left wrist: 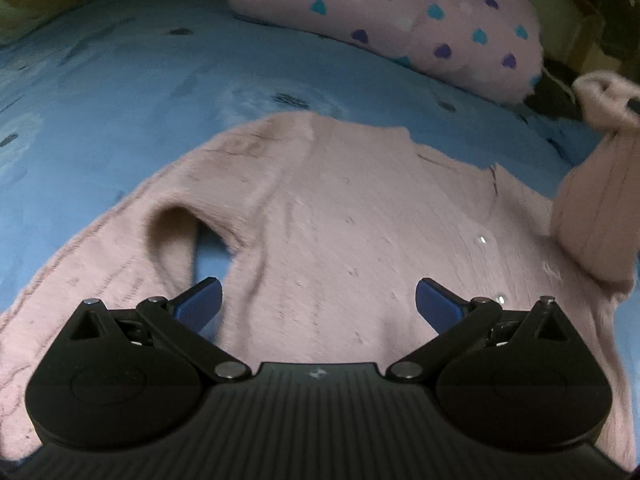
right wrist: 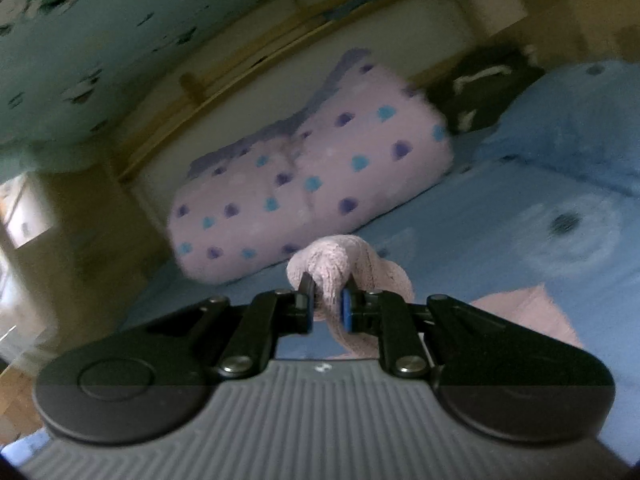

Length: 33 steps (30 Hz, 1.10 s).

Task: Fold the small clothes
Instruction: 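Carry the held sleeve across the cardigan body and release it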

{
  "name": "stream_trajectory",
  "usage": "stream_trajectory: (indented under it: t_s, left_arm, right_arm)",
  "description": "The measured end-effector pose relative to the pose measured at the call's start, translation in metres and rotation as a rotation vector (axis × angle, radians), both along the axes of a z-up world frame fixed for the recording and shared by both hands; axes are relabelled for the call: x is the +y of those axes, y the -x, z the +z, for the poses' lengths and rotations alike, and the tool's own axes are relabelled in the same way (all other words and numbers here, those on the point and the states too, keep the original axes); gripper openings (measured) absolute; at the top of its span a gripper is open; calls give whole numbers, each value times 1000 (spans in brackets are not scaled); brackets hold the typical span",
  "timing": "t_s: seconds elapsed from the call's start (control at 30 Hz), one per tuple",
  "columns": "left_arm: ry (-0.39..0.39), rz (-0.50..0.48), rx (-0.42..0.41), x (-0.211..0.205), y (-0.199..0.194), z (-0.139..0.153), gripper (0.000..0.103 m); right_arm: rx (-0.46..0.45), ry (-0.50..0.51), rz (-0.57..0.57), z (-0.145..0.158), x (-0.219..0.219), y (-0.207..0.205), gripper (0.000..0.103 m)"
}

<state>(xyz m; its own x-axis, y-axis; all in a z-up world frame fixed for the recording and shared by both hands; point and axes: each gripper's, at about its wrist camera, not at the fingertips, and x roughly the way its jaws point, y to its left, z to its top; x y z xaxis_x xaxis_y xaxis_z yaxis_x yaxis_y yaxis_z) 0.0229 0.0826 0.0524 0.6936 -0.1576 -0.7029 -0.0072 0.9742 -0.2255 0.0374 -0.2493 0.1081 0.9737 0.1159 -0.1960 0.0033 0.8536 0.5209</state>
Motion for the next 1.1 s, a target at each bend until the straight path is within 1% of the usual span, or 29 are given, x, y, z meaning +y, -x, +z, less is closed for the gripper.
stream_trajectory:
  t_s: [0.1,0.2,0.3,0.37,0.4,0.43,0.5,0.53,0.57,0.6,0.67,0.77,0.83,0.9,1.0,1.1]
  left_arm:
    - [28,38,12,12,-3,1,103]
    - [65,46,19,19,-4,4,103]
    - [96,51,14,25,-3,6,103]
    - [100,57,7,27,-2,8,103]
    - [100,60,5,27,-2,7,103]
    - [101,61,5,27,-2,7,103]
    - [103,60,4,25,-2,6,103]
    - [104,56,4,24,-2,6,103]
    - [105,51,4,22,-1,5,103]
    - [108,47,5,21,-1,4,103]
    - [113,34,7,17,-2,2,103]
    - [120,19,10,11,-1,-3,103]
    - [132,12,5,6,-2,-7,103]
    - [128,8,-7,0,-6,-8,103]
    - [120,3,-25,-12,-11,-9,103]
    - [102,-19,-18,-25,-18,-13,103]
  right_arm:
    - [17,1,73,-18,31,-10,17]
    - [67,-8,146,-45,58,-15,17]
    - [145,-18,224,-76,79,-20,18]
    - [206,-12,275,-93,89,-20,19]
    - [236,-5,293,-99,93,-19,21]
    - [270,6,307,-105,96,-19,25]
    - [326,19,333,-112,98,-16,43]
    - [336,23,344,-114,99,-14,47]
    - [341,35,354,-114,99,-9,57]
    - [340,51,360,-111,99,-8,64]
    - [324,92,384,-106,96,2,66]
    - [310,154,427,-97,81,17,66]
    - [306,192,418,-92,67,28,65]
    - [298,215,387,-90,48,27,65]
    - [274,236,298,-87,13,37,65]
    - [262,263,184,-88,-18,40,66]
